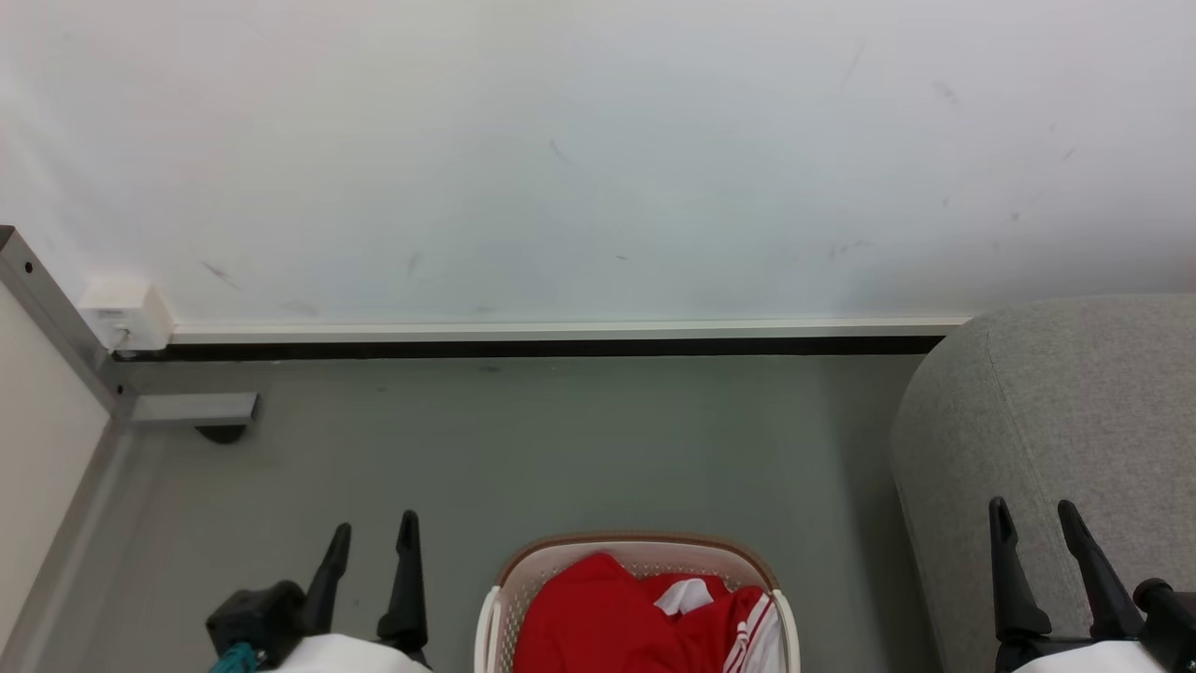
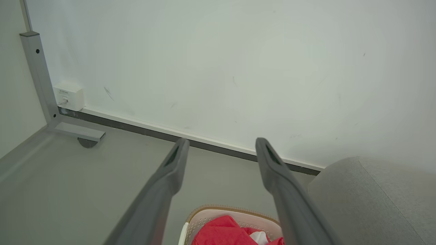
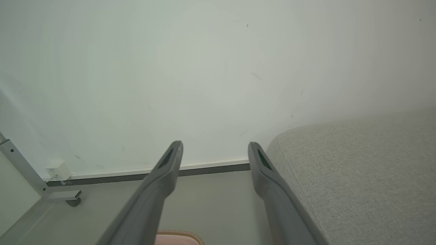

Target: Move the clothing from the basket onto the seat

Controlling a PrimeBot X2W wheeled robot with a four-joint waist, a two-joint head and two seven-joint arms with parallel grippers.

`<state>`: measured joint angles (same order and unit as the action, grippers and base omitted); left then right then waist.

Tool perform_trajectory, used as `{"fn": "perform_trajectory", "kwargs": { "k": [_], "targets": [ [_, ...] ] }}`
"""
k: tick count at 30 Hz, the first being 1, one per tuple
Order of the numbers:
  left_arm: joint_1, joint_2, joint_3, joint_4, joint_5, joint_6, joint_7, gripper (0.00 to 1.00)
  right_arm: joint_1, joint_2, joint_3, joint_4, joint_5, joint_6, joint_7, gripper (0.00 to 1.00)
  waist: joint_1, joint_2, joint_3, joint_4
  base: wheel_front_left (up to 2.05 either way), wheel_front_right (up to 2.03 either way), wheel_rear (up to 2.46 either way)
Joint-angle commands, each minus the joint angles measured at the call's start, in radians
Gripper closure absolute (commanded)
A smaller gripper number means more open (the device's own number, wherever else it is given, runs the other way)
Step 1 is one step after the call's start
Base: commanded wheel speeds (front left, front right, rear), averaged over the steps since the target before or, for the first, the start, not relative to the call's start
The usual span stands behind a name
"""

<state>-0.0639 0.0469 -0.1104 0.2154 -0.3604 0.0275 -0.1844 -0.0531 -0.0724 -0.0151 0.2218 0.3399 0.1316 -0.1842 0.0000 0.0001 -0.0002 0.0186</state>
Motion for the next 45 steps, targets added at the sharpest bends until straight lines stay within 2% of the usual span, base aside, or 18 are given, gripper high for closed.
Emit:
{"fn": "perform_trajectory", "kwargs": {
  "k": [1,31,39,45],
  "targets": [
    [-0.001,0.010,-0.002,-0.005,0.035,0.005,-0.008,0.00,-0.002,-0.006,-0.006,-0.002,-0.020,-0.001,-0.008,0.00,0.0000,-0.0001,0.000,0.001,0.00,0.00,0.00],
    [0.010,0.010,-0.025,0.015,0.278,0.017,-0.069,0.00,0.009,-0.001,-0.018,0.022,-0.223,-0.002,-0.069,0.00,0.0000,-0.0001,0.002,0.003,0.00,0.00,0.00],
    [0.012,0.009,-0.026,0.022,0.321,0.020,-0.082,0.00,0.013,0.002,-0.021,0.020,-0.269,-0.002,-0.084,0.00,0.0000,-0.0001,0.005,0.010,0.00,0.00,0.00],
    [0.015,0.008,-0.021,0.018,0.317,0.020,-0.080,0.00,0.009,0.005,-0.017,0.020,-0.260,-0.002,-0.080,0.00,0.0000,-0.0001,0.010,0.007,0.00,0.00,0.00]
  ]
}}
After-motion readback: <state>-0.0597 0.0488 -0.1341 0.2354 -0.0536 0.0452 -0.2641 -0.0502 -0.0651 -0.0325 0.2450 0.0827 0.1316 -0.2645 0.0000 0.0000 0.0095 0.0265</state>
